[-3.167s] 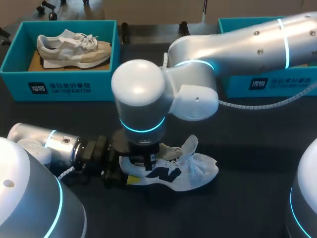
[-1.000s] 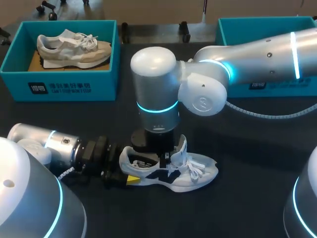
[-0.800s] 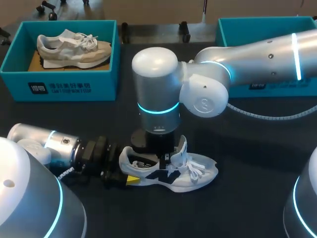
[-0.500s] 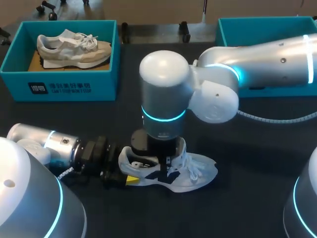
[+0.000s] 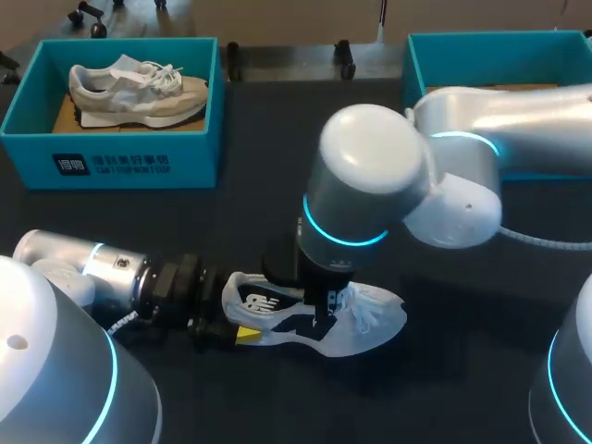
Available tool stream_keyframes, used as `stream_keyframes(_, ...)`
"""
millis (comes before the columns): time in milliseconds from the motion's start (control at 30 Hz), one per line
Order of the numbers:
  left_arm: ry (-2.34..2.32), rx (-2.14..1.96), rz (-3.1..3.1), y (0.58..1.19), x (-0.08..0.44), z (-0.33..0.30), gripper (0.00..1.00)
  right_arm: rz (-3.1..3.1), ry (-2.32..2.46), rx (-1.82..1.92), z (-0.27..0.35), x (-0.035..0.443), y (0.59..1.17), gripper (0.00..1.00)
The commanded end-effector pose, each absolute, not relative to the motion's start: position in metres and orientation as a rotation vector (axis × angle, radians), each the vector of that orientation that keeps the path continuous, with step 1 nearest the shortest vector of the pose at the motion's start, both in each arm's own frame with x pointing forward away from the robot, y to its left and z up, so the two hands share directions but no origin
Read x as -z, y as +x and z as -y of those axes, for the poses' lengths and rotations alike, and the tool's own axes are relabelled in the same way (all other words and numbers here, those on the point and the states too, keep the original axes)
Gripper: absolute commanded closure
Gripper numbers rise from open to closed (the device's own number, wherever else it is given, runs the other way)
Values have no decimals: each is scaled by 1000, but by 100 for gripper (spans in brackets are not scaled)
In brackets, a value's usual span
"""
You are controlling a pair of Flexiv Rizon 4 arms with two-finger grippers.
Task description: Take the shoe out of the shoebox, open the shoe tongue, remove and reinsert the insole, then place the shoe into the shoebox
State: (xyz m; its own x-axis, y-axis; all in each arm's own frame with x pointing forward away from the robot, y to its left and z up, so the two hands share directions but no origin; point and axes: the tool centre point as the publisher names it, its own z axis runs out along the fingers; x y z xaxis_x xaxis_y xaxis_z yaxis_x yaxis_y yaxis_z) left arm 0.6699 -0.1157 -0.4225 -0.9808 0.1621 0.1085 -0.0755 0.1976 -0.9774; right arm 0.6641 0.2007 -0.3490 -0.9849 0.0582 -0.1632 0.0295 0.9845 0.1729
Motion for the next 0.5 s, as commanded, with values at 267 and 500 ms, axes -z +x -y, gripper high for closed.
stream_keyframes(267,-82,-1878,2279,671,425,117,100,-2872,72,-521,-177,332,667,100)
stream_keyframes(500,-82,-1878,2279,671,425,117,100,-2863,41,-553,-180,326,669,100)
